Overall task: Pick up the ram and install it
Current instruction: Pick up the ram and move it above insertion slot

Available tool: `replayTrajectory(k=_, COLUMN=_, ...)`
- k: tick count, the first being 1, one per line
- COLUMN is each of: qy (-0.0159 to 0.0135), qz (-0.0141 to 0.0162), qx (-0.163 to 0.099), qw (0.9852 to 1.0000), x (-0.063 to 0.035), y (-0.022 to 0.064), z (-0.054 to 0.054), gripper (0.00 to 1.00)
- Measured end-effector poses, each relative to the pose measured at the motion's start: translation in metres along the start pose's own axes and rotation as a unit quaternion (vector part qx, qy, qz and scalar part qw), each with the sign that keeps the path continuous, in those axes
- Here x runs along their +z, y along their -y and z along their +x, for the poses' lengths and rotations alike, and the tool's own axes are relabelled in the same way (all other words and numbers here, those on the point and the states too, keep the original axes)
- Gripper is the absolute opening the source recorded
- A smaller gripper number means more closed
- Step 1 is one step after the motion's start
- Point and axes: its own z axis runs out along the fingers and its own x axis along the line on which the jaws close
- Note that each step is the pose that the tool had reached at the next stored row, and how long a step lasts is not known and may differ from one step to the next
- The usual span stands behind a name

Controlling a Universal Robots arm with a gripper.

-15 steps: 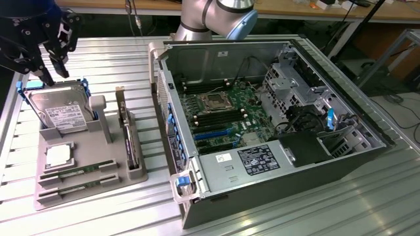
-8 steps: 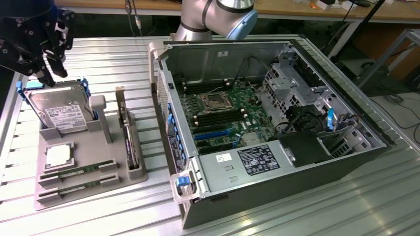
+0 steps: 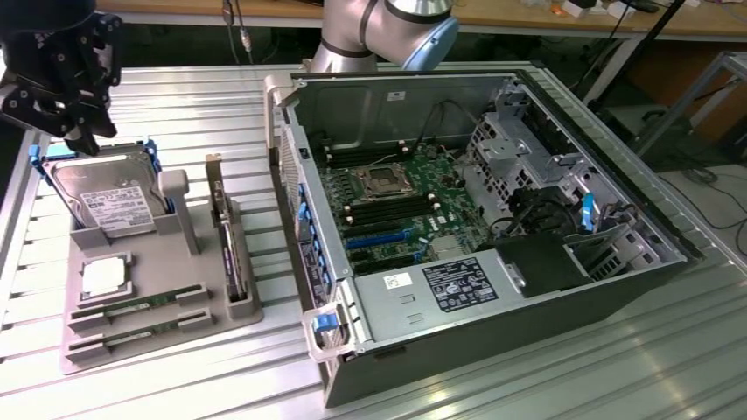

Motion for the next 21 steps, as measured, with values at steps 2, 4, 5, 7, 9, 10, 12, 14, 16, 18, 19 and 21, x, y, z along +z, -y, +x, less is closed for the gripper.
replayTrajectory(k=2, qy=-0.0011, qz=-0.0006, qx=-0.024, qw=0.9997, x=0.0, y=0.0, z=0.0, gripper=0.32)
replayTrajectory(k=4, qy=-0.0028, qz=-0.0016, qx=-0.064, qw=0.998, x=0.0, y=0.0, z=0.0, gripper=0.32)
replayTrajectory(k=5, qy=-0.0034, qz=-0.0019, qx=-0.078, qw=0.997, x=0.0001, y=0.0001, z=0.0, gripper=0.32)
replayTrajectory(k=7, qy=-0.0045, qz=-0.0025, qx=-0.102, qw=0.9948, x=0.0003, y=0.0001, z=0.0, gripper=0.32)
replayTrajectory(k=9, qy=-0.0058, qz=-0.0032, qx=-0.131, qw=0.9914, x=0.0004, y=0.0001, z=0.0, gripper=0.32)
replayTrajectory(k=10, qy=-0.0063, qz=-0.0035, qx=-0.14, qw=0.9901, x=0.0004, y=0.0001, z=0.0, gripper=0.32)
replayTrajectory(k=12, qy=-0.0071, qz=-0.0039, qx=-0.158, qw=0.9874, x=0.0005, y=0.0004, z=0.0, gripper=0.32)
replayTrajectory(k=14, qy=-0.0078, qz=-0.0043, qx=-0.176, qw=0.9844, x=0.0015, y=0.0006, z=0.0, gripper=0.32)
replayTrajectory(k=16, qy=-0.0091, qz=-0.005, qx=-0.204, qw=0.9789, x=0.0067, y=0.0011, z=0.0, gripper=0.32)
replayTrajectory(k=18, qy=-0.0099, qz=-0.0059, qx=-0.217, qw=0.9762, x=0.0128, y=0.0036, z=0.004, gripper=0.32)
replayTrajectory(k=19, qy=-0.0099, qz=-0.0063, qx=-0.217, qw=0.9762, x=0.0154, y=0.0067, z=0.01, gripper=0.32)
replayTrajectory(k=21, qy=-0.01, qz=-0.0066, qx=-0.217, qw=0.9762, x=0.0204, y=0.0132, z=0.022, gripper=0.32)
